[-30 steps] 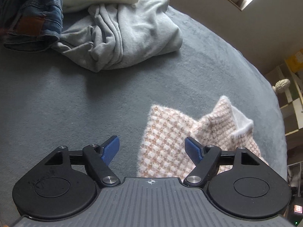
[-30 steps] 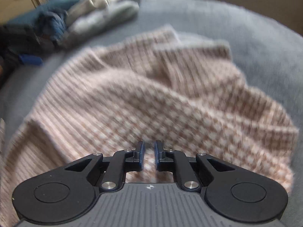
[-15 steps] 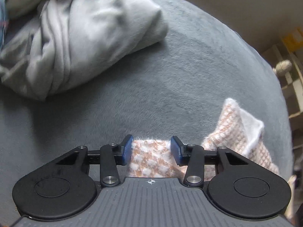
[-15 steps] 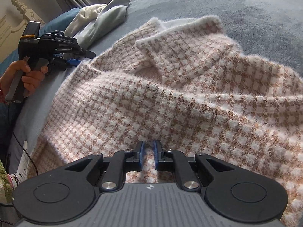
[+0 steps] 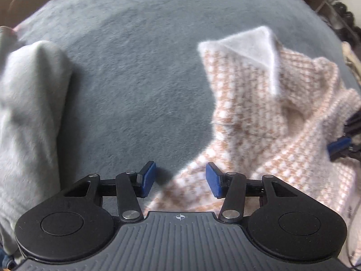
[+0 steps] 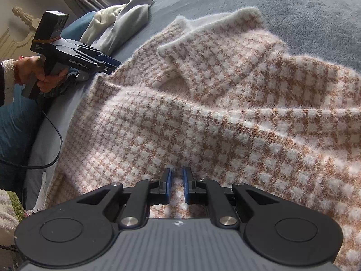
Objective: Fold clothes
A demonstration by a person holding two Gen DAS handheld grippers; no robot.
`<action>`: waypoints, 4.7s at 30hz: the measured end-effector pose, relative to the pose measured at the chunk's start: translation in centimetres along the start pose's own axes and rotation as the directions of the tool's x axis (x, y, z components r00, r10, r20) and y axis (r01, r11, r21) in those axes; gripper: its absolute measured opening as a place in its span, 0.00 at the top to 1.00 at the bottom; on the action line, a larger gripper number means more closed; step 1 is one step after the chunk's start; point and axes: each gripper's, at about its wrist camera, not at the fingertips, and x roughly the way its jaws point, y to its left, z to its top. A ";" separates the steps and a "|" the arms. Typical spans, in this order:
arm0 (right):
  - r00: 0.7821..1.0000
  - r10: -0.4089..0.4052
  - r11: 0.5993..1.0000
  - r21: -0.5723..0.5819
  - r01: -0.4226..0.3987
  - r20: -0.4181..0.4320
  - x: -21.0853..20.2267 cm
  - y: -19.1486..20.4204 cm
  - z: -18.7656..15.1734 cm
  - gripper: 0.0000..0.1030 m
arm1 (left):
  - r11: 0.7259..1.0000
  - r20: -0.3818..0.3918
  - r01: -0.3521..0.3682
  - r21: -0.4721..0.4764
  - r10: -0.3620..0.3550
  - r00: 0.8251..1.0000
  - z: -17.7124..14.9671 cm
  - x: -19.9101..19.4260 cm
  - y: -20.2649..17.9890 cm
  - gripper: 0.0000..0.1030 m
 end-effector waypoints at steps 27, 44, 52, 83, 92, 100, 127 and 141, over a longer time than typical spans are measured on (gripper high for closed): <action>0.998 0.062 0.998 0.011 -0.062 0.022 -0.4 -1.1 -0.5 0.92 | 0.937 0.039 -0.318 -0.145 0.327 0.944 -0.8 -0.1 -2.9 0.96; 0.985 0.174 0.984 0.024 -0.174 0.018 -2.4 -1.5 1.7 0.79 | 0.844 0.168 -0.273 -0.461 0.386 0.907 -0.7 -5.7 -3.2 0.61; 0.958 0.144 0.956 0.216 -0.200 0.248 -5.0 -7.4 9.6 0.65 | 0.802 0.261 0.068 -0.594 0.112 0.959 3.8 -0.4 -1.6 0.43; 0.911 0.276 0.878 0.304 -0.369 0.306 -6.3 -7.3 11.6 0.91 | 0.923 0.411 0.026 -0.384 0.146 0.900 1.6 -9.8 -10.1 0.89; 0.970 0.142 0.885 -0.465 -0.035 0.199 -10.5 3.4 2.3 0.90 | 0.990 0.149 -0.133 -0.036 0.137 0.979 -6.4 -8.2 -17.8 0.83; 0.975 -0.131 0.612 -0.760 0.222 0.179 -5.3 6.8 -5.7 0.85 | 0.972 0.001 -0.202 -0.123 0.204 0.979 -10.0 -6.5 -17.9 0.65; 0.974 0.106 0.838 0.509 -0.196 0.202 -6.0 -9.5 2.3 0.69 | 0.824 0.217 -0.323 -0.466 0.460 0.861 -8.5 -0.2 -20.2 0.49; 0.967 -0.050 0.895 0.441 -0.067 0.249 -5.4 -10.2 3.0 0.86 | 0.826 0.254 -0.356 -0.437 0.493 0.832 -6.9 1.1 -19.6 0.40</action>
